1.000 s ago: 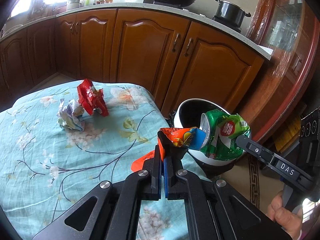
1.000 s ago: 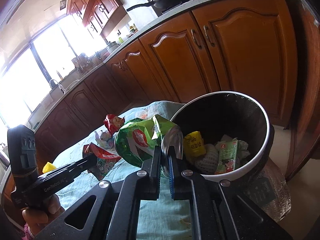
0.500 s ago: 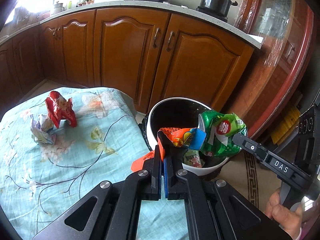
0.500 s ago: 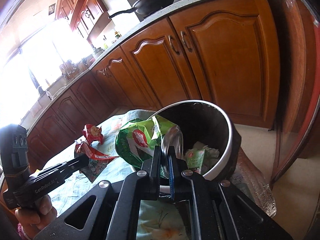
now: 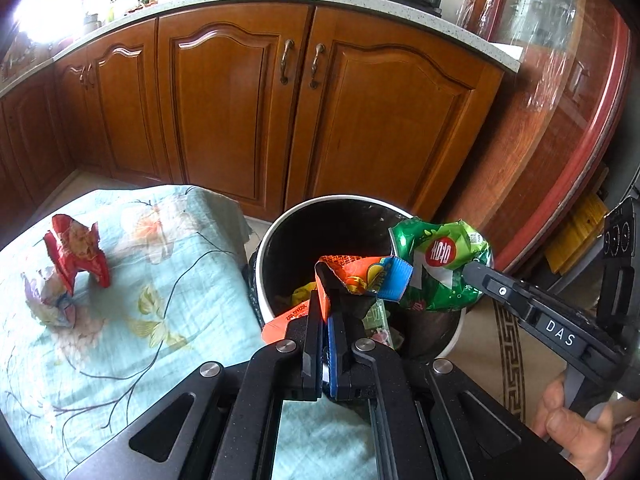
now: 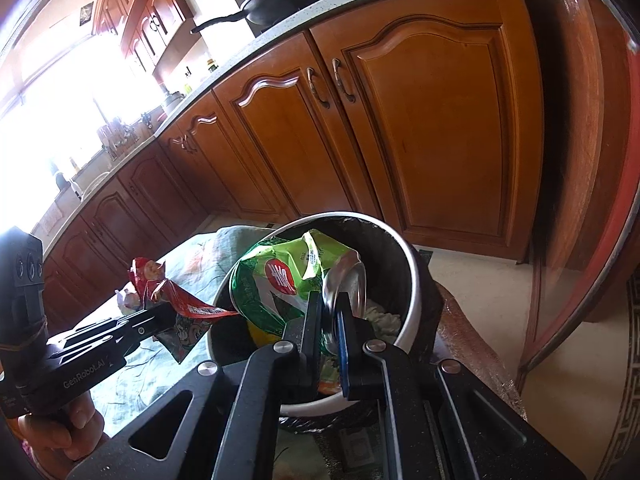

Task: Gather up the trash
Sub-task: 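Carry the chip bag and green can over the bin and open both tools, then move both open tools back toward the crumpled paper and red bag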

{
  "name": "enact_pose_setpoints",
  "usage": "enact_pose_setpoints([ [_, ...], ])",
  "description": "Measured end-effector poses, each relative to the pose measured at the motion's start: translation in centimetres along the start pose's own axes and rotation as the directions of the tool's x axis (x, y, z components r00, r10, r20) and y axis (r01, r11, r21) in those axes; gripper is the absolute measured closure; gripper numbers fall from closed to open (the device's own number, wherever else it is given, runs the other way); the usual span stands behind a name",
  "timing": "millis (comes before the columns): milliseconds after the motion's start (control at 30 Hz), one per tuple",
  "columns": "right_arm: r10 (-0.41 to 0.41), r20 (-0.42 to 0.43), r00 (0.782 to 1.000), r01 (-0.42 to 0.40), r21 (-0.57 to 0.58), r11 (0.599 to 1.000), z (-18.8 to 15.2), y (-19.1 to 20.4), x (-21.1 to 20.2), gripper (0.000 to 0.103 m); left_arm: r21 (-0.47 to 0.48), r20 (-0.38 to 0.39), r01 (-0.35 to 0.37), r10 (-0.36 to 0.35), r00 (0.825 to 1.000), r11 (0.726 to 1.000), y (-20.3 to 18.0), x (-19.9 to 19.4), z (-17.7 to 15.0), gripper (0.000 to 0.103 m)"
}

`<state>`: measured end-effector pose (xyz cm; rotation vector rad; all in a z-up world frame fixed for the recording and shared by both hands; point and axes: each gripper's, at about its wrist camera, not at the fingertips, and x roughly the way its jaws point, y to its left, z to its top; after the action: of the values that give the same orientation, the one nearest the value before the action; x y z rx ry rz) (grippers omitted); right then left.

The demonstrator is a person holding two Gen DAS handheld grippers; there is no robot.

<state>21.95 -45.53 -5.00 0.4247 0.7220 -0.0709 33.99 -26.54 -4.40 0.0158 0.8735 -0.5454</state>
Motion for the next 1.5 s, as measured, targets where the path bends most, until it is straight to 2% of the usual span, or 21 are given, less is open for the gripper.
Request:
enact_pose_setpoints([
  [267, -0.026, -0.028, 0.999, 0.026, -0.006, 1.000, 0.8, -0.6, 1.7, 0.096, -0.012, -0.040, 0.001, -0.002, 0.999, 1.000, -0.3, 2.8, 0.8, 0.102],
  [367, -0.017, -0.039, 0.999, 0.017, 0.001, 1.000, 0.8, -0.8, 2.2, 0.091, -0.018, -0.058, 0.008, -0.009, 0.998, 1.000, -0.6, 3.8, 1.1, 0.096],
  [433, -0.017, -0.045, 0.999, 0.018, 0.001, 1.000, 0.8, -0.9, 2.3, 0.090, -0.026, -0.058, 0.003, -0.004, 0.998, 1.000, -0.8, 4.1, 1.3, 0.078],
  [567, -0.008, -0.037, 0.999, 0.009, 0.017, 1.000, 0.7, -1.1, 2.2, 0.077, -0.024, -0.041, -0.003, 0.002, 0.999, 1.000, -0.7, 3.8, 0.8, 0.070],
  [633, 0.001, -0.032, 0.999, 0.000, 0.026, 1.000, 0.5, -1.2, 2.0, 0.073, -0.029, -0.032, -0.005, 0.004, 0.999, 1.000, -0.3, 3.3, 0.4, 0.067],
  [733, 0.021, -0.018, 1.000, -0.021, 0.035, 0.999, 0.0, -0.9, 1.4, 0.057, -0.048, -0.021, -0.006, 0.005, 1.000, 0.999, 0.4, 2.6, -0.3, 0.062],
  [767, 0.023, -0.011, 1.000, -0.023, 0.036, 0.999, -0.1, -0.7, 1.3, 0.053, -0.055, -0.019, -0.005, 0.004, 1.000, 0.998, 0.7, 2.4, -0.6, 0.061],
  [900, 0.041, 0.006, 0.999, -0.041, 0.044, 0.998, -0.7, 0.1, 0.5, 0.051, -0.073, -0.005, 0.001, -0.001, 1.000, 0.997, 1.6, 1.2, -1.5, 0.060],
  [1067, 0.065, 0.013, 0.998, -0.066, 0.031, 0.997, -1.4, 1.7, -0.2, 0.041, -0.115, 0.017, -0.008, 0.010, 1.000, 0.993, 3.3, -0.8, -3.1, 0.058],
  [1167, 0.086, 0.010, 0.996, -0.087, 0.015, 0.996, -2.0, 3.3, -0.4, 0.040, -0.146, 0.020, -0.022, 0.025, 0.999, 0.989, 4.5, -1.9, -4.1, 0.057],
  [1500, 0.173, -0.035, 0.984, -0.174, -0.049, 0.984, -3.8, 9.0, 0.6, 0.025, -0.274, 0.014, -0.090, 0.097, 0.995, 0.958, 10.2, -5.9, -8.0, 0.057],
])
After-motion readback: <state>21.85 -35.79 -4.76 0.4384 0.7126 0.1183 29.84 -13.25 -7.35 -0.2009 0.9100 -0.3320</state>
